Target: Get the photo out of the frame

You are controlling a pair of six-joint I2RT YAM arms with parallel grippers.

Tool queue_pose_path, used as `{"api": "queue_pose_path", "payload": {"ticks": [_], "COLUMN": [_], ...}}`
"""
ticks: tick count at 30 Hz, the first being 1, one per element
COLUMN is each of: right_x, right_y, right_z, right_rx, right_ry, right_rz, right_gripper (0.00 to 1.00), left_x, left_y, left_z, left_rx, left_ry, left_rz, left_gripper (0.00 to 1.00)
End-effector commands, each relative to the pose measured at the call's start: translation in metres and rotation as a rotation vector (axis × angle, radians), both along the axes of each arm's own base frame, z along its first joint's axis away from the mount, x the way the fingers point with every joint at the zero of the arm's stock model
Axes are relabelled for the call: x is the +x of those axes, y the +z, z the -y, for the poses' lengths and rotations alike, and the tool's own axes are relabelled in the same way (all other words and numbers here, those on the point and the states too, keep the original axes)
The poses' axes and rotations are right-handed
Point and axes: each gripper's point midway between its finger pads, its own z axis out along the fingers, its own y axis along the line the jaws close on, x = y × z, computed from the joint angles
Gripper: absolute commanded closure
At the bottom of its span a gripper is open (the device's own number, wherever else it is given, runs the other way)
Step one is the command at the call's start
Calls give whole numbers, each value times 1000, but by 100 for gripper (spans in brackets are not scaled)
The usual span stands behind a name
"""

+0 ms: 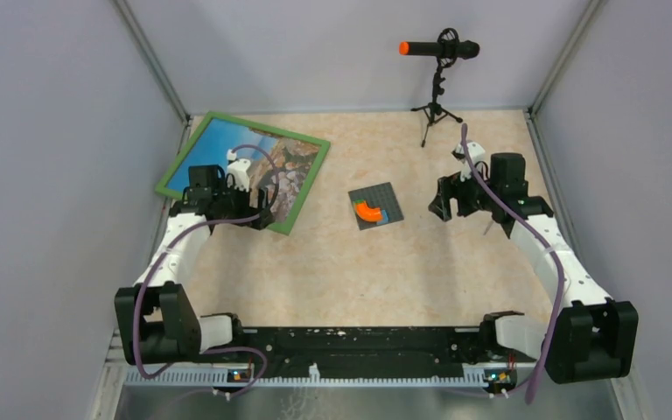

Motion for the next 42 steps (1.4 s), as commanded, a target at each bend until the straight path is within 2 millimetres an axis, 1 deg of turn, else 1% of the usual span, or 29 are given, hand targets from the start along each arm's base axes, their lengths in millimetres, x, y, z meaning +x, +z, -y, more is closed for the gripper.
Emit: {"api": "queue_pose_path", "payload": {"ticks": [1,4,6,9,13,14,15,16,20,21,24,28,30,32,34,35,37,39,42], "right_x": [7,11,12,11,10,9,9,8,8,8,8,9,10,10,10,10,10,10,10], "right_y": [25,24,17,13,14,14,13,13,12,11,9,6,6,5,5,5,5,6,6], "right_z": [-1,9,14,14,12,11,10,10,11,11,10,10,11,11,12,12,12,12,11], "right_rx": [27,-3,-26,-31,-18,-15,-14,-16,-18,-17,-16,-20,-23,-25,-26,-26,-26,-27,-24], "right_ry": [-17,-77,-98,-100,-88,-83,-80,-80,-80,-80,-76,-78,-83,-84,-83,-83,-83,-83,-81], "right_rz": [115,133,111,95,95,93,93,92,90,88,80,73,73,70,71,71,71,72,72], "right_gripper": [20,18,17,17,17,17,17,17,17,17,17,17,17,17,17,17,17,17,17], "left_x": [32,49,62,80,99,103,108,112,128,131,144,154,154,146,135,127,112,95,62], "left_y": [28,37,33,19,-7,-18,-19,-29,-45,-49,-56,-67,-75,-86,-97,-102,-105,-104,-104], "left_z": [0,11,21,44,65,70,73,77,88,91,95,101,107,112,112,111,109,105,101], "left_rx": [23,22,54,101,101,100,101,106,164,178,202,227,252,302,362,381,399,409,449], "left_ry": [-33,-95,-115,-147,-161,-169,-171,-179,-194,-198,-193,-197,-220,-262,-307,-329,-365,-408,-491], "left_rz": [131,170,164,112,21,-7,-8,-27,-37,-40,-39,-45,-50,-66,-89,-105,-119,-130,-133], "left_gripper": [2,2,2,2,2,4,6,9,24,26,30,39,46,53,58,61,67,75,85]}}
